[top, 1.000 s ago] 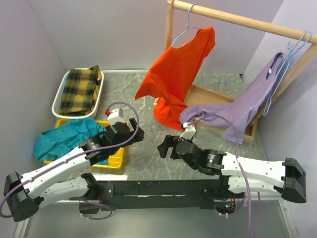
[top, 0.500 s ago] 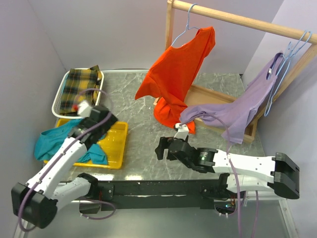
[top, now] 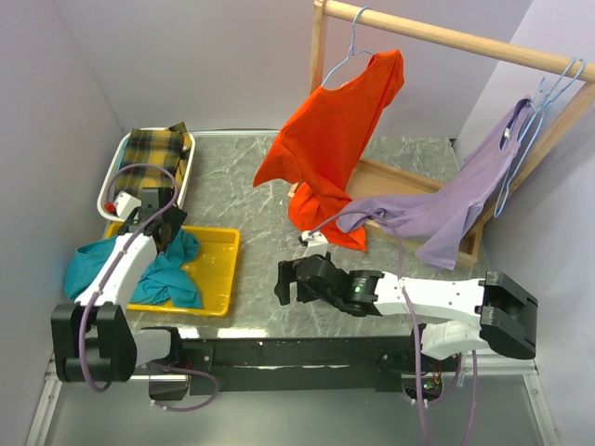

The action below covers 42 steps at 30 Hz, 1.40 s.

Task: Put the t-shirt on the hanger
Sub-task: Pick up the T-shirt and place it in the bin.

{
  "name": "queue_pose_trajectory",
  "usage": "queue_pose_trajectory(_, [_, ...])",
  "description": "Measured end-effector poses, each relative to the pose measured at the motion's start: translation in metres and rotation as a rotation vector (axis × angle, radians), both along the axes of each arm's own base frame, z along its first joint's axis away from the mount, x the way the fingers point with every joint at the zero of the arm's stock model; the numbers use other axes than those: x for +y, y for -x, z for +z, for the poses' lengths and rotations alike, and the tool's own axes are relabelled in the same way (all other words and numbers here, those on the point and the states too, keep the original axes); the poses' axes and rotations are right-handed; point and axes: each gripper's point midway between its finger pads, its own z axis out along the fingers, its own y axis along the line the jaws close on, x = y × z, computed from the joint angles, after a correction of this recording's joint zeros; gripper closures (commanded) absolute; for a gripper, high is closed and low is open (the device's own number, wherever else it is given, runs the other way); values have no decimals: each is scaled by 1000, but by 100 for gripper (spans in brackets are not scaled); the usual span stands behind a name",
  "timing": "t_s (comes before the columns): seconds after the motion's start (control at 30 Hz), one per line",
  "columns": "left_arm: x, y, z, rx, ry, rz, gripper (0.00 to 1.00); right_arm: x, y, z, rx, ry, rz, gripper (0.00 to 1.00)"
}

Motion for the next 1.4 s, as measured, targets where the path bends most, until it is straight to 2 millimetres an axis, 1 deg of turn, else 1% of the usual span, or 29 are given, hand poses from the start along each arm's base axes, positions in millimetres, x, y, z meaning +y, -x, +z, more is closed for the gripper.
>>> queue_pose_trajectory(0.17, [1,-7,-17,43,6,26,28,4,3,-6,21,3,20,0])
queue_pose_trajectory(0.27, [4,-7,-26,69,5,52,33,5,5,-9,30,5,28,0])
queue_pose_trajectory(0.4, [7,-8,-32,86,0,81,44,6,6,-9,34,3,33,0])
queue_pose_trajectory(0.47, [8,-10,-31,85,-2,89,52,6,6,-9,34,3,33,0])
queue_pose_trajectory(0.5, [9,-11,-30,80,-3,93,62,6,6,-9,35,2,33,0])
queue_pose_trajectory(0.57, [9,-12,-29,72,0,100,75,7,6,-9,35,1,34,0])
queue_pose_trajectory(0.6, [9,-13,-28,72,-2,97,85,7,6,-9,35,1,34,0])
queue_pose_trajectory(0.63, [9,-14,-27,67,0,99,90,7,6,-9,36,2,34,0])
queue_pose_trajectory(0.67, [8,-16,-25,65,-2,93,99,7,6,-9,36,3,34,0])
queue_pose_trajectory(0.8, [8,-20,-15,48,-5,84,99,6,6,-10,37,5,34,0])
queue_pose_trajectory(0.9, [7,-14,-3,35,-12,61,99,6,6,-10,37,7,33,0])
queue_pose_trajectory(1.0, [5,-6,24,-20,-27,11,99,6,6,-8,34,10,34,0])
queue_pose_trajectory(1.03, [4,-4,38,-56,-33,-11,99,7,5,-7,32,8,34,0])
queue_pose_trajectory(1.1, [1,4,72,-140,-54,-64,99,8,4,-2,24,3,35,0])
queue_pose_trajectory(1.13, [-1,8,92,-194,-64,-95,99,8,3,2,18,2,35,0])
queue_pose_trajectory(1.2, [-6,17,139,-316,-96,-160,99,8,1,9,3,2,32,0])
queue_pose_trajectory(1.27, [-13,28,191,-440,-130,-232,99,6,-2,20,-19,-5,25,0])
queue_pose_trajectory(1.3, [-19,34,222,-513,-142,-277,99,6,-4,28,-34,-12,22,0])
queue_pose_trajectory(1.33, [-23,37,241,-558,-152,-305,99,5,-5,33,-44,-17,20,0])
queue_pose_trajectory(1.4, [-36,49,291,-675,-171,-391,99,4,-9,52,-76,-39,11,0])
